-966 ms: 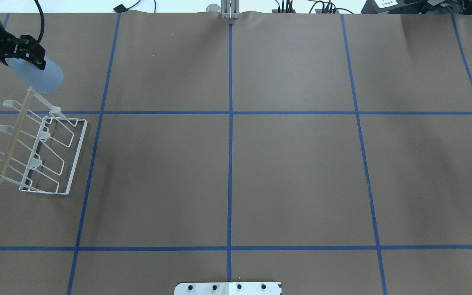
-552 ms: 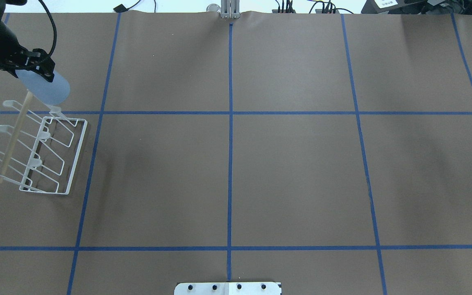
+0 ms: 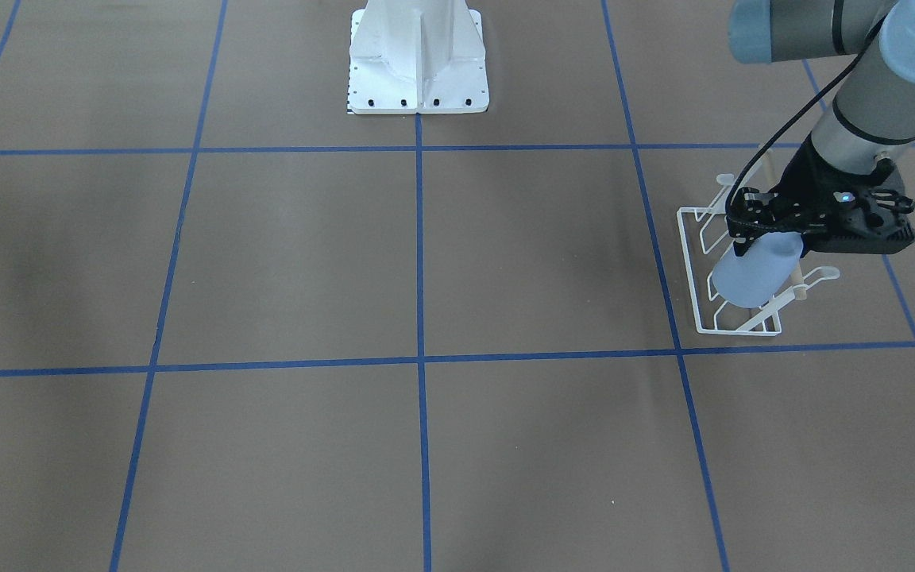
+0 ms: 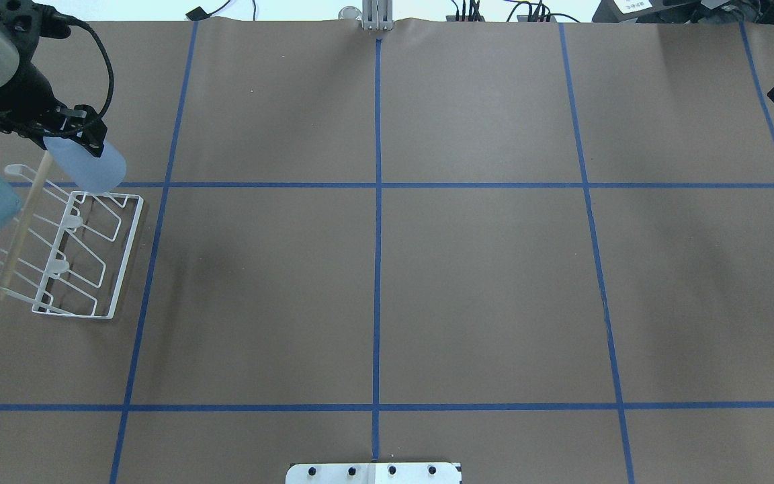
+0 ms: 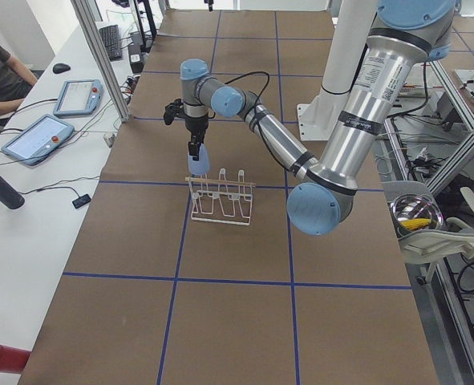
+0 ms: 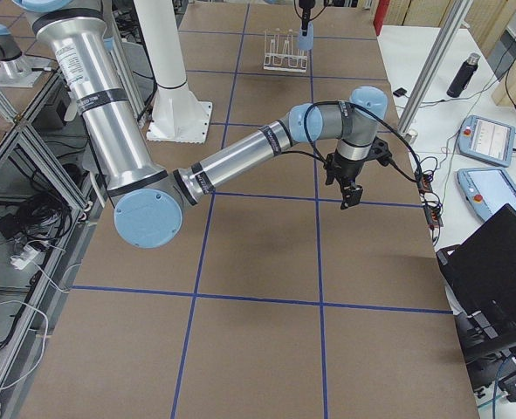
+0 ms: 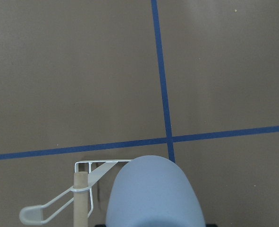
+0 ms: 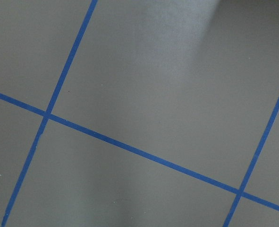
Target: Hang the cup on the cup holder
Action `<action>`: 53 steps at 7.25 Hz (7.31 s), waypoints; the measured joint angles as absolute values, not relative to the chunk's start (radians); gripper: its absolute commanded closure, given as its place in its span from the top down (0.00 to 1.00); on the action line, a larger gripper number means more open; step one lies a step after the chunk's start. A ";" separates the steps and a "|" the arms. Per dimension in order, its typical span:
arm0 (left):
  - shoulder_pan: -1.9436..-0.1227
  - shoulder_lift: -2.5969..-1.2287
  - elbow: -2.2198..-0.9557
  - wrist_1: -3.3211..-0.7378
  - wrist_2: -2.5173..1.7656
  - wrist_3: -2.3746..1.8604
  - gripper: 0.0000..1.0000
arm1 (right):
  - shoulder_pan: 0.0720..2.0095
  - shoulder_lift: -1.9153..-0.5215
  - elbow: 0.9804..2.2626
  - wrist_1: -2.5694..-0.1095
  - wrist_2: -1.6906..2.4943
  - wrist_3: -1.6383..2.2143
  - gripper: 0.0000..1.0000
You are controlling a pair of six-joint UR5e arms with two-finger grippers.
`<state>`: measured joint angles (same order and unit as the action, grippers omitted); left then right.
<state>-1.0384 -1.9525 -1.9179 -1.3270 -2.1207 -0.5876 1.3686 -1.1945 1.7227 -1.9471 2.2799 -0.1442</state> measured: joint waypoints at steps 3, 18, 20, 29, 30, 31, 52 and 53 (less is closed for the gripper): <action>-1.034 -1.952 -1.925 -1.305 -2.121 -0.584 0.00 | 1.365 -1.193 1.721 -1.947 2.288 -0.143 1.00; -1.008 -1.918 -1.901 -1.355 -2.121 -0.536 0.98 | 1.381 -1.196 1.745 -1.949 2.320 -0.133 1.00; -1.109 -1.884 -1.910 -1.357 -2.129 -0.339 0.98 | 1.407 -1.204 1.764 -1.959 2.313 -0.132 1.00; -1.423 -1.747 -1.741 -1.421 -2.286 0.018 0.98 | 1.429 -1.450 1.956 -1.973 2.261 -0.124 1.00; -1.436 -1.746 -1.735 -1.420 -2.333 0.006 0.98 | 1.420 -1.462 1.934 -1.948 2.261 -0.126 1.00; -1.450 -1.746 -1.729 -1.423 -2.368 0.003 0.98 | 1.409 -1.473 1.899 -1.912 2.262 -0.125 1.00; -1.465 -1.569 -1.795 -1.532 -2.339 0.011 0.98 | 1.422 -1.602 1.834 -1.698 2.327 -0.024 1.00; -1.465 -1.568 -1.793 -1.508 -2.341 0.011 0.98 | 1.422 -1.605 1.834 -1.698 2.326 -0.024 1.00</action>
